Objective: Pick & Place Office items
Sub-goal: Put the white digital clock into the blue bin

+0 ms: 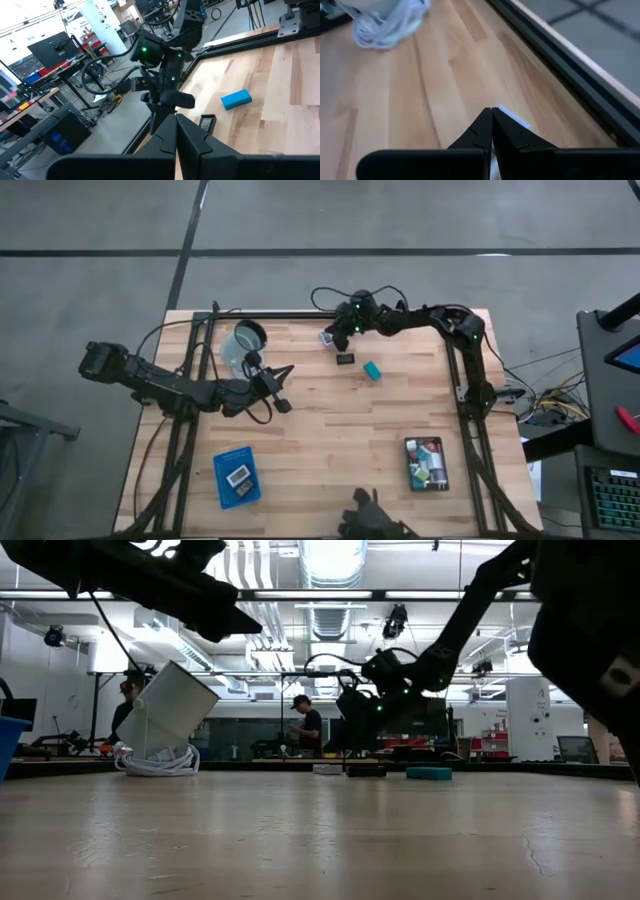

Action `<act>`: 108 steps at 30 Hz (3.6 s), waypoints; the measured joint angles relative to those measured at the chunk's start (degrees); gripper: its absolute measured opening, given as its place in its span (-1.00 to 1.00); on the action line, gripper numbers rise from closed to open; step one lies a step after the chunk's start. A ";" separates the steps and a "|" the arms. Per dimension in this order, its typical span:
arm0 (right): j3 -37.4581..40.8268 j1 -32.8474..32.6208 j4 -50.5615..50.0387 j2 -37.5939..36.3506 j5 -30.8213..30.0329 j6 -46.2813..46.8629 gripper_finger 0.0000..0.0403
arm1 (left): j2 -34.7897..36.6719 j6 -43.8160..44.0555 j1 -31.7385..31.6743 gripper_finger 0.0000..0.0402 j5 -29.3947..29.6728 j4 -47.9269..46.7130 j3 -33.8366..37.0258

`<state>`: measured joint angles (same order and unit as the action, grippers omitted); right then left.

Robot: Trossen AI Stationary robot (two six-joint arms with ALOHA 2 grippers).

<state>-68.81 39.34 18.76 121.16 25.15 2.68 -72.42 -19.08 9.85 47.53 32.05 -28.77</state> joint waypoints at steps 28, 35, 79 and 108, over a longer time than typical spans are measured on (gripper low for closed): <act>-9.66 -1.37 -33.10 -0.20 -0.67 -1.18 -0.96 | 0.04 1.30 -0.02 -0.97 0.20 -1.68 0.00; -9.66 -2.52 -30.53 -0.06 -1.07 -1.18 -0.96 | 0.04 -0.11 -0.02 -0.97 0.17 -1.64 -0.17; -11.68 -3.90 -34.91 0.90 2.32 -0.07 -0.96 | 0.04 -2.10 -0.04 -0.97 0.04 -0.75 -0.02; -12.13 3.24 -9.89 2.13 8.17 -11.79 -0.96 | 0.37 1.37 -0.09 -0.97 0.17 -2.54 -0.02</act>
<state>-80.94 42.57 8.86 123.29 33.32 -9.11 -72.05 -17.71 9.76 47.69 29.52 -28.80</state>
